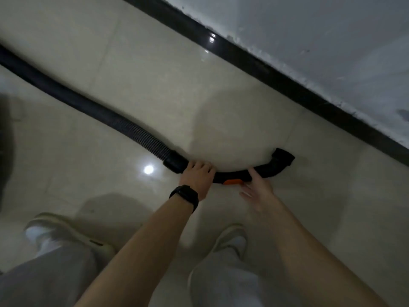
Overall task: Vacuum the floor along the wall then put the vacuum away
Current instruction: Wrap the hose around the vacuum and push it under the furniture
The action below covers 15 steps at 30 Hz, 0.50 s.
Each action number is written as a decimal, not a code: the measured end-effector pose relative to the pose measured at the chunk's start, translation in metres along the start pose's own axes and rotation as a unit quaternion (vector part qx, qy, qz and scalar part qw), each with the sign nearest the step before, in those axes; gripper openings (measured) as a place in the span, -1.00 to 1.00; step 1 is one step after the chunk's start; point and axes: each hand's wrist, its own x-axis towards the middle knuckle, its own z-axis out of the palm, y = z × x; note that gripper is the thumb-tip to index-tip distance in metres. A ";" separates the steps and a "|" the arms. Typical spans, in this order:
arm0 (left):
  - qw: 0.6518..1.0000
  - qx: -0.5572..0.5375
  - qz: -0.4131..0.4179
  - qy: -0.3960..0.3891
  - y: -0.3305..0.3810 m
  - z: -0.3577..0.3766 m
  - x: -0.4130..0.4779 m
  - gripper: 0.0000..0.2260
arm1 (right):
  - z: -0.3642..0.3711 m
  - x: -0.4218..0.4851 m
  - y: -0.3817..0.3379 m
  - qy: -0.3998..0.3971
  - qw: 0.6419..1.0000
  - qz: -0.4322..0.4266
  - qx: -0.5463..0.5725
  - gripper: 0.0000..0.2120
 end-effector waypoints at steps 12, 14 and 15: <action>0.962 -0.243 -0.095 0.074 -0.058 -0.112 -0.157 -0.89 | 0.062 -0.216 -0.026 -0.022 0.980 -0.187 0.060 -0.76; 0.937 -0.297 -0.126 0.133 -0.070 -0.162 -0.214 -0.89 | 0.080 -0.299 -0.048 -0.048 0.966 -0.252 0.041 -0.81; 0.923 -0.321 -0.139 0.162 -0.078 -0.190 -0.244 -0.89 | 0.091 -0.344 -0.060 -0.064 0.956 -0.284 0.028 -0.81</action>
